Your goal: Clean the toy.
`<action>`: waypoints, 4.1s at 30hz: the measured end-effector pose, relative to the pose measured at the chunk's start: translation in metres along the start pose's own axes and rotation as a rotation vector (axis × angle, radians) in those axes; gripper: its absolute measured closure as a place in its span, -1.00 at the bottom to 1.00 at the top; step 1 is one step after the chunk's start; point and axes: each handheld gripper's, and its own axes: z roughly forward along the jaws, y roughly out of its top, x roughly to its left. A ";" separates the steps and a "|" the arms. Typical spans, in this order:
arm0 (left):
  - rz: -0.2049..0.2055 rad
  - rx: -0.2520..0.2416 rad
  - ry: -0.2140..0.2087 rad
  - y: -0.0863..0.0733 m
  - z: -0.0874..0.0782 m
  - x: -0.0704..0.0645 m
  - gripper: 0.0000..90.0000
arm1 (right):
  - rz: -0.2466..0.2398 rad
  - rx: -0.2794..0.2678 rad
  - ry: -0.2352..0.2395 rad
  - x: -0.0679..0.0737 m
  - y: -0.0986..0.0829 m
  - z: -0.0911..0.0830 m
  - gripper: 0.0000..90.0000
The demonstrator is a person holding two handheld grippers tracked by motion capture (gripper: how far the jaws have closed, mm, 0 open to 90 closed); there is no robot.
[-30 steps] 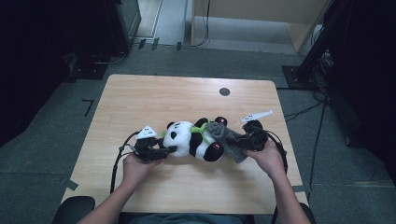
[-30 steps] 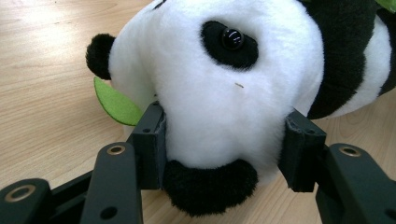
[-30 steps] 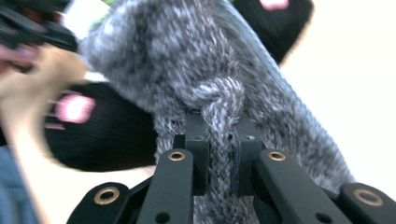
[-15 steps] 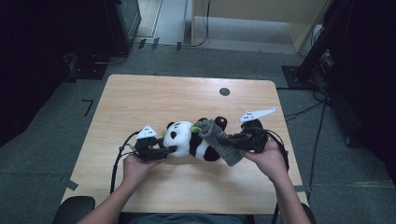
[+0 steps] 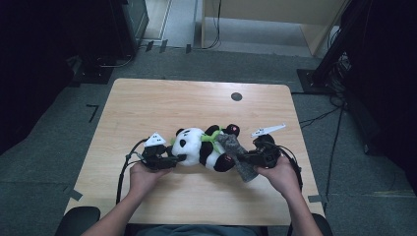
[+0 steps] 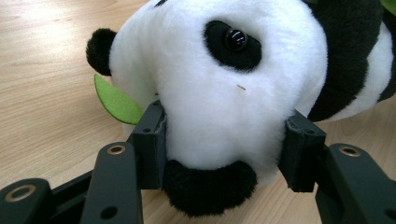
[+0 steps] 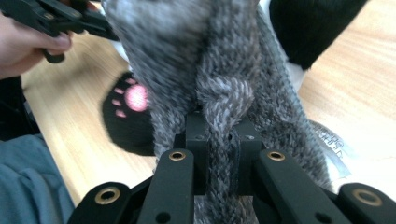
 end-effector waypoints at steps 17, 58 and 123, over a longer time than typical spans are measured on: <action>-0.016 -0.010 -0.007 0.001 0.000 0.001 -0.02 | 0.039 0.106 -0.050 -0.026 -0.014 0.014 0.80; 0.012 0.010 -0.001 0.004 0.001 0.002 0.00 | -0.063 -0.067 -0.036 0.001 0.010 -0.006 0.82; -0.024 0.020 -0.002 0.005 0.000 0.000 0.00 | -0.283 0.020 -0.108 0.086 -0.003 0.076 0.82</action>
